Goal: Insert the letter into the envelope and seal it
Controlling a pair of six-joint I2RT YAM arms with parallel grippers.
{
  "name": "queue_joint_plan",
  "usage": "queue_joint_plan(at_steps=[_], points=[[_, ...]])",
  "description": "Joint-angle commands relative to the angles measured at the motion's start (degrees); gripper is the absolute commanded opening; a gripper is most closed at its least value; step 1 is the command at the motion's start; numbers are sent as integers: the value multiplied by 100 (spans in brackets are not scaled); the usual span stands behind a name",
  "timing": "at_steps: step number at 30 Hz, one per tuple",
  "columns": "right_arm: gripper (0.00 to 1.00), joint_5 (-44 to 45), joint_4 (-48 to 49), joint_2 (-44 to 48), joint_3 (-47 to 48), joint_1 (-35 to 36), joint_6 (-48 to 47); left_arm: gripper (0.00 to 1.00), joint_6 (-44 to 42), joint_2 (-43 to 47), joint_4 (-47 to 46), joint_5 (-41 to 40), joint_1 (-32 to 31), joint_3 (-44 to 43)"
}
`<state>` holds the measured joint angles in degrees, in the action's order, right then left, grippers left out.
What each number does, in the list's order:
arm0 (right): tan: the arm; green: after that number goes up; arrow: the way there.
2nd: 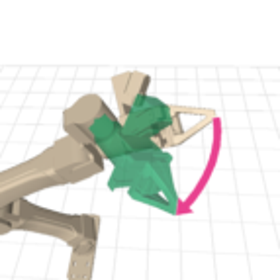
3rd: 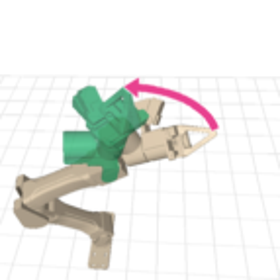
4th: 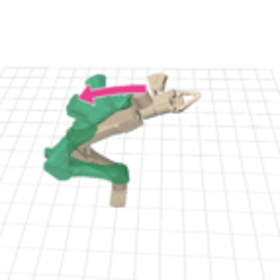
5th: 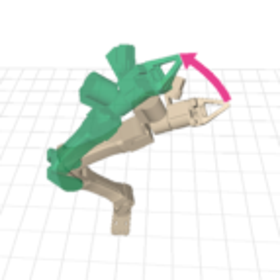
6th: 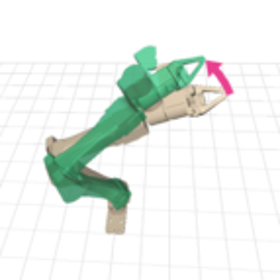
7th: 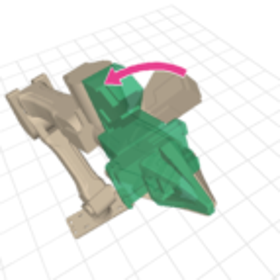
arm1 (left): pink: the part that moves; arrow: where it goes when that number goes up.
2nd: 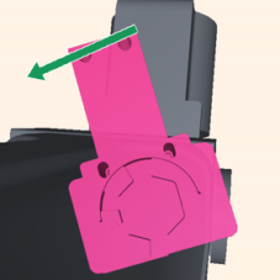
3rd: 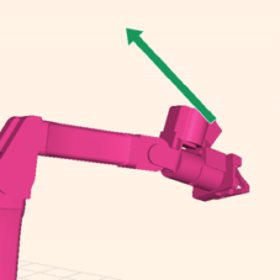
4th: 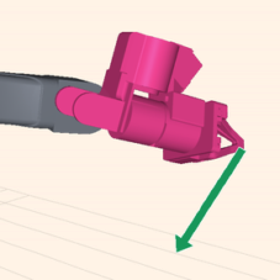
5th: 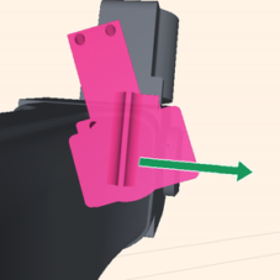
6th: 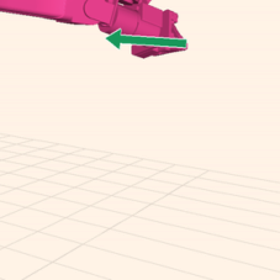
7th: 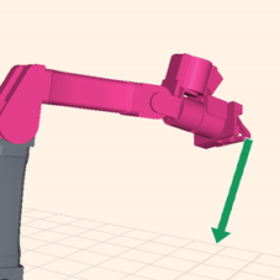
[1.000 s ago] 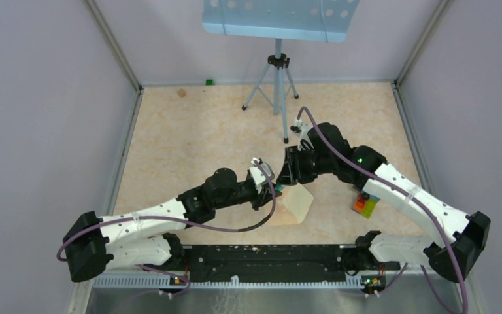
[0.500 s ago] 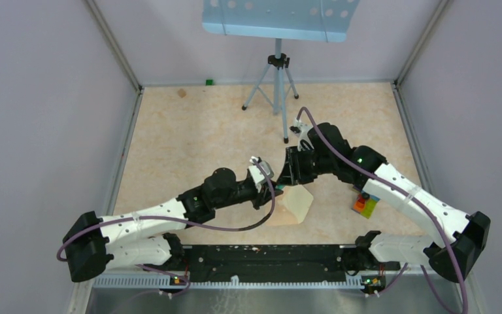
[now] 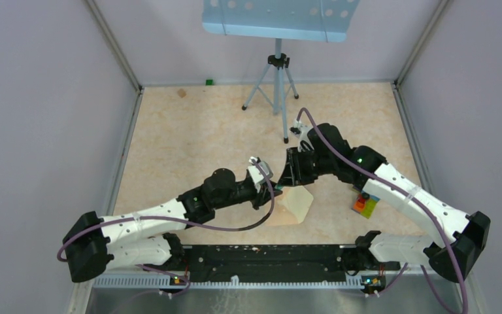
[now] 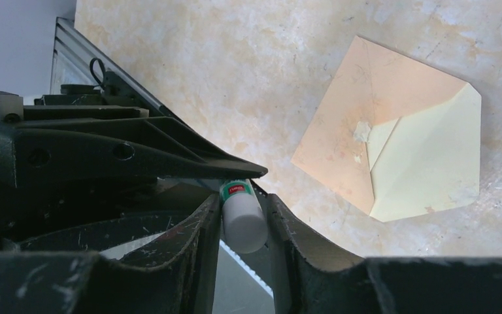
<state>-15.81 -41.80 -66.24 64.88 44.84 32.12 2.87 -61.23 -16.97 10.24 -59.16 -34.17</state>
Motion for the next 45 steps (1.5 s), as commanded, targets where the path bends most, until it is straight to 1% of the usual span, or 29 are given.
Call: queue_joint_plan(at_steps=[1,16,22,26,33,34,36,38,42,45], points=[[32,48,-108,93,149,56,-26,0,17,103,-238,2,62,88],[33,56,72,-10,159,126,23,0,-46,192,-292,162,102,113],[30,-97,161,-104,191,117,56,0,-34,231,-366,218,97,164],[25,-115,212,-116,166,122,88,0,-15,247,-408,248,98,185],[2,-223,225,-170,180,122,93,0,73,285,-619,313,97,259],[1,-239,217,-177,183,124,95,1,82,294,-642,346,102,254],[0,-296,216,-189,201,122,93,13,117,288,-705,348,106,261],[0,-357,197,-216,222,128,70,20,138,296,-806,379,121,290],[0,-370,99,-240,289,130,10,31,139,244,-880,490,141,264],[0,-355,38,-249,331,125,-26,37,118,188,-874,523,150,232]])
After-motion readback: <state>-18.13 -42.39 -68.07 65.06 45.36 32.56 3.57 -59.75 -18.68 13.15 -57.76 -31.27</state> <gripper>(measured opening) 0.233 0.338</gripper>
